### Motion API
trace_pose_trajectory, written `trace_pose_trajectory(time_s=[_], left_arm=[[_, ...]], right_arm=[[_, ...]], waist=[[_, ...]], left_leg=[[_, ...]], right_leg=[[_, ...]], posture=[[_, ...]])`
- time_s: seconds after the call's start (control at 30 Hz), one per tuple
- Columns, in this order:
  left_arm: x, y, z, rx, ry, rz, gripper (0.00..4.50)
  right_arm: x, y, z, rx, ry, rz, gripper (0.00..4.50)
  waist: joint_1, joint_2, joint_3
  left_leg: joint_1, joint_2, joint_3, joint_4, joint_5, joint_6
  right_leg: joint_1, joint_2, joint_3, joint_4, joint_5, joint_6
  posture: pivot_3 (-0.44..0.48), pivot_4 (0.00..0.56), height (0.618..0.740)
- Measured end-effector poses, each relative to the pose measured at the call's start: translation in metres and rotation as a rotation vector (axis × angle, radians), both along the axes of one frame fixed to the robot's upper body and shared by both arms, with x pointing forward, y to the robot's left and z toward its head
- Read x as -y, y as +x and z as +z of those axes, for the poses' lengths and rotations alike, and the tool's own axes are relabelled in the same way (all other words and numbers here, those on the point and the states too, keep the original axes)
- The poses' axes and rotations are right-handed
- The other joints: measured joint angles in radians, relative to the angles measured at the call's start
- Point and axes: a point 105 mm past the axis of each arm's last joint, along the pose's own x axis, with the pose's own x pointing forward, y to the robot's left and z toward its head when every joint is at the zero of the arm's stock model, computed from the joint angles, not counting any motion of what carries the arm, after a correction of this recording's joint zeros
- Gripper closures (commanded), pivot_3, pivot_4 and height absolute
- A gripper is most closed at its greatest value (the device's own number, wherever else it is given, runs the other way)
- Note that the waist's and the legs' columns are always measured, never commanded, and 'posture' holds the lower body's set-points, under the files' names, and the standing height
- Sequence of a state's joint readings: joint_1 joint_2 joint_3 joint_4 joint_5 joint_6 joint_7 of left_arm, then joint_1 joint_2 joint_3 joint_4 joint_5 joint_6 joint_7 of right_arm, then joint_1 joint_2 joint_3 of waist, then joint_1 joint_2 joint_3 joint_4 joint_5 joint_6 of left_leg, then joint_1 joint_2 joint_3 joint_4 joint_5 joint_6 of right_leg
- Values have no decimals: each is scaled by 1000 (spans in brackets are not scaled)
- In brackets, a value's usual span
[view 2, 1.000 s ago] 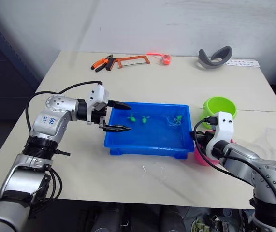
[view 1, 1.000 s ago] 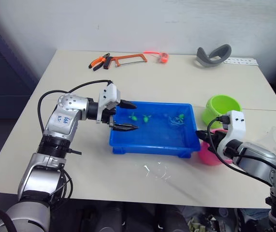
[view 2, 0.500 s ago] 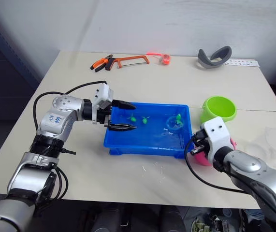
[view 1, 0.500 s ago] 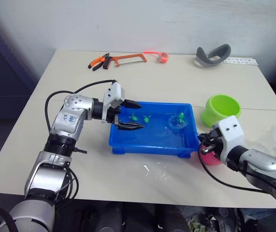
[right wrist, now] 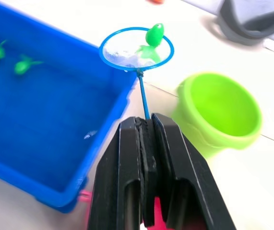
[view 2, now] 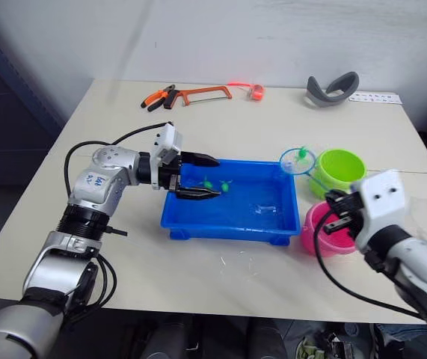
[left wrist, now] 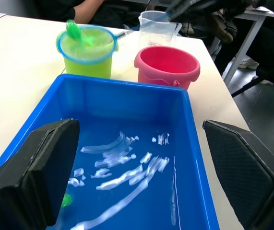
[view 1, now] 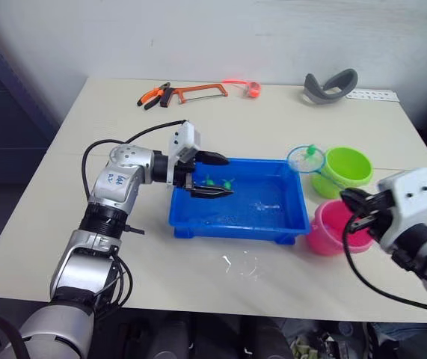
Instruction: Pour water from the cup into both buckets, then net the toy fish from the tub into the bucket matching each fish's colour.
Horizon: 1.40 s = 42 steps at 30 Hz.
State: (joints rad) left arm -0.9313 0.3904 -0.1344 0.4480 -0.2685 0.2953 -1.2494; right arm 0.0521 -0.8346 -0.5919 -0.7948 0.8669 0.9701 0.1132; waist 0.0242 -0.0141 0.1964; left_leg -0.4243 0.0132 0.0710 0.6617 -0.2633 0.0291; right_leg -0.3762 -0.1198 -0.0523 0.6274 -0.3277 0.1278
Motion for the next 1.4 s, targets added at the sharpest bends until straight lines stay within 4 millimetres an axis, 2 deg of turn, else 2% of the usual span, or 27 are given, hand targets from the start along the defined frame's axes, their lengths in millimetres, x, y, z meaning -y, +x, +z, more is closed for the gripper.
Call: trace_pose_trajectory(time_s=[0.13,0.33,0.37,0.4,0.43,0.53,0.8,0.97,1.0,1.1,1.13,1.17,1.27,1.3,1.4], left_arm=[[4,-1,2,12,-7,-18,24],[5,-1,0,1,-12,-21,24],[5,0,0,-1,-11,-20,24],[5,0,0,0,-12,-19,24],[5,0,0,-1,-12,-18,24],[6,-1,4,18,-15,-16,24],[5,-2,10,31,-27,1,24],[5,-1,10,24,-32,14,24],[5,-1,10,22,-33,15,24],[4,-1,10,20,-33,16,24],[1,0,10,22,-25,26,24],[-4,1,10,24,-15,40,24],[-15,2,9,29,6,63,24],[-24,2,5,21,26,82,24],[-45,-1,-6,-5,74,120,24]], right_arm=[[30,2,10,-13,-58,-87,4500],[48,4,9,-45,-136,-140,4500],[57,5,7,-61,-199,-160,4500],[68,7,2,-97,-375,-164,4500],[72,11,1,-98,-505,-149,4500],[80,20,1,-64,-732,-110,4500],[84,33,16,21,-1244,22,4500],[82,35,20,54,-1361,68,4500],[82,35,21,55,-1360,70,4500],[80,36,28,91,-1156,13,4500],[75,36,29,101,-950,-8,4500],[66,36,30,109,-793,1,4500],[41,36,30,89,-519,78,4500],[24,36,35,102,-372,132,4500],[-10,29,32,34,-158,281,4500]], waist=[[0,0,0],[0,0,0],[0,0,0],[-1,0,0],[-1,0,0],[-1,0,0],[-2,0,0],[-1,0,0],[-2,0,0],[-1,0,0],[-1,0,1],[-4,0,1],[-10,1,0],[-17,1,0],[-22,2,0]], left_leg=[[0,0,0,0,0,0],[0,0,1,0,0,0],[0,0,1,0,0,0],[0,0,1,0,0,0],[0,0,1,0,0,0],[0,0,1,0,1,-1],[1,0,2,0,2,-3],[1,0,2,1,2,-4],[1,0,2,1,2,-4],[1,1,1,1,3,-5],[1,2,0,1,3,-6],[1,2,0,1,3,-6],[2,3,0,1,3,-6],[2,3,-1,1,3,-6],[1,3,-3,0,3,-6]], right_leg=[[0,0,0,0,0,0],[0,0,0,0,0,0],[0,1,0,0,0,0],[0,1,1,0,0,0],[0,1,1,0,0,0],[0,1,1,0,0,0],[0,2,1,0,0,0],[0,2,2,0,0,0],[0,2,2,0,0,0],[0,3,1,0,0,0],[1,4,1,0,0,0],[0,4,1,0,0,0],[1,4,1,1,0,0],[1,4,1,1,0,0],[1,3,0,1,0,-1]], posture=[[0,150,740],[0,150,740],[0,150,740],[0,150,740],[0,150,740],[0,150,740],[0,150,740],[0,150,740],[0,150,740],[0,150,740],[0,150,740],[0,150,740],[0,150,740],[0,150,740],[0,150,740]])
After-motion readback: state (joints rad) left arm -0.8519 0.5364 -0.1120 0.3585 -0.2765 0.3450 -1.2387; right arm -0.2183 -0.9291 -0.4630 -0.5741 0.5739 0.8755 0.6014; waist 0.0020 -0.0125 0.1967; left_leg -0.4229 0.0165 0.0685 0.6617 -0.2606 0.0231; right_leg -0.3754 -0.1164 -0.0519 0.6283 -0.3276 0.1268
